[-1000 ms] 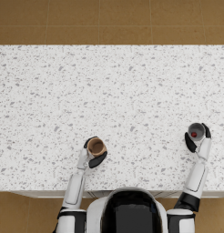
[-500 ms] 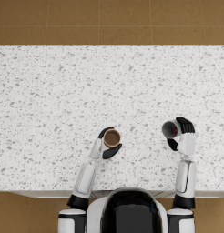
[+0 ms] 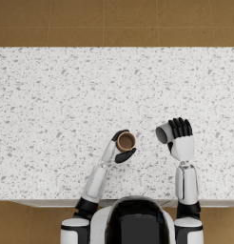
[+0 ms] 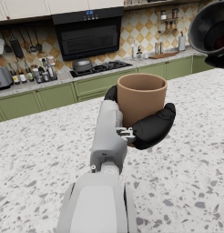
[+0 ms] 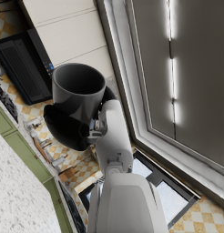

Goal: Pick up two cups and pour the berry on the right into the cup on the left

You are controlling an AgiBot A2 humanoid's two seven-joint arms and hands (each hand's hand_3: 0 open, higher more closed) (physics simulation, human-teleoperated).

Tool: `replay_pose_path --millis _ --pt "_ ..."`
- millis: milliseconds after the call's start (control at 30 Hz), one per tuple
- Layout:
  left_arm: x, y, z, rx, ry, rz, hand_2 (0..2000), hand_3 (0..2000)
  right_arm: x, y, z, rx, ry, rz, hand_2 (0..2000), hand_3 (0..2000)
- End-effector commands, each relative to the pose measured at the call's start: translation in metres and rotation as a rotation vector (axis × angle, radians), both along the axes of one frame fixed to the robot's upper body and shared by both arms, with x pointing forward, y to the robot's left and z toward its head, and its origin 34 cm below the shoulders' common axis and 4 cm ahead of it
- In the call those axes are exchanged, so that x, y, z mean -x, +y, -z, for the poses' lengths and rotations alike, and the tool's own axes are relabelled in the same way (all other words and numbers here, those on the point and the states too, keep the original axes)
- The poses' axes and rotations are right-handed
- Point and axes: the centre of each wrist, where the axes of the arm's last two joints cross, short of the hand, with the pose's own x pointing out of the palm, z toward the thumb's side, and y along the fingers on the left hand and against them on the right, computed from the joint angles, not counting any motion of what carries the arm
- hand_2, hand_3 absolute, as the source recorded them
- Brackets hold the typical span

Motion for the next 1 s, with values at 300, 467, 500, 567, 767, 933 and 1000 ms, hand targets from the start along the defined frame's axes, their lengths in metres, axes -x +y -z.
replay_pose_path --millis 300,467,500,567,767,933,1000 --pt "-0.008 -0.016 -0.004 0.008 -0.002 0.034 2000 1280 0.002 0.04 -0.025 0.214 -0.152 0.02 2000 1280" --pt "-0.011 -0.026 -0.003 -0.09 -0.027 0.115 2000 1280 0.003 0.049 -0.032 0.32 -0.206 0.087 2000 1280" --pt "-0.011 -0.028 -0.003 -0.089 -0.026 0.118 2000 1280 0.002 0.051 -0.032 0.342 -0.211 0.1 2000 1280" --pt "-0.012 -0.031 -0.005 -0.084 -0.029 0.123 2000 1280 0.006 0.055 -0.033 0.389 -0.235 0.124 2000 1280" --pt "-0.02 -0.031 -0.009 -0.065 -0.029 0.105 2000 1280 0.014 0.071 -0.033 0.528 -0.293 0.174 2000 1280" --pt "-0.02 -0.031 -0.008 -0.06 -0.024 0.102 2000 1280 0.016 0.075 -0.036 0.626 -0.338 0.263 2000 1280" --pt "-0.019 -0.031 -0.008 -0.058 -0.024 0.103 2000 1280 0.017 0.075 -0.036 0.662 -0.349 0.299 2000 1280"
